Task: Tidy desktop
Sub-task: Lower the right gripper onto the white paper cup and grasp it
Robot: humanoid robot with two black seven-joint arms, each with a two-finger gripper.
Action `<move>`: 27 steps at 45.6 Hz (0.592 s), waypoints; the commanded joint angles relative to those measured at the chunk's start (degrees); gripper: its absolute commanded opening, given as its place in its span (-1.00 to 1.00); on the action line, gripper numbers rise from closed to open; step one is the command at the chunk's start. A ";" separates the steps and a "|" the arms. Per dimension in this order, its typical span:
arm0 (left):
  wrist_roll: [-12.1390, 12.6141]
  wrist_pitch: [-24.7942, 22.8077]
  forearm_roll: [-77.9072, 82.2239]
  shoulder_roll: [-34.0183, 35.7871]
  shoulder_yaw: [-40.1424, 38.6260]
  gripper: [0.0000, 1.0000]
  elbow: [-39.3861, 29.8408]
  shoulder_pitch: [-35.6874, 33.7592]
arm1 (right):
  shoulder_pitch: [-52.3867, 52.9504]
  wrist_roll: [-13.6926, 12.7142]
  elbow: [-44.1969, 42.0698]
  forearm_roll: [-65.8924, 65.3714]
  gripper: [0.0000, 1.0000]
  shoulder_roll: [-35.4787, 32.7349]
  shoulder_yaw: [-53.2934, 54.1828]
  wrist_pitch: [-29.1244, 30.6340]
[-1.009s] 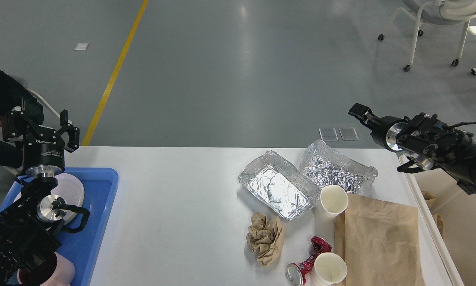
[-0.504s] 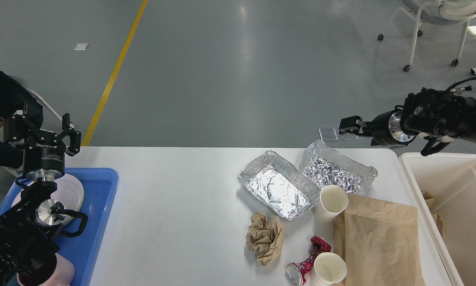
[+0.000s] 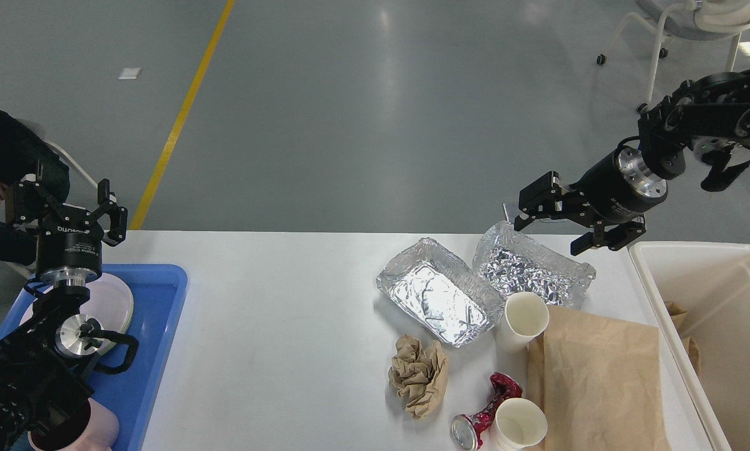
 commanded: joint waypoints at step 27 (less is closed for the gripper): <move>0.00 0.00 0.00 0.02 -0.09 0.94 0.00 0.00 | -17.34 -5.23 -0.24 -0.36 0.35 3.39 2.04 -12.59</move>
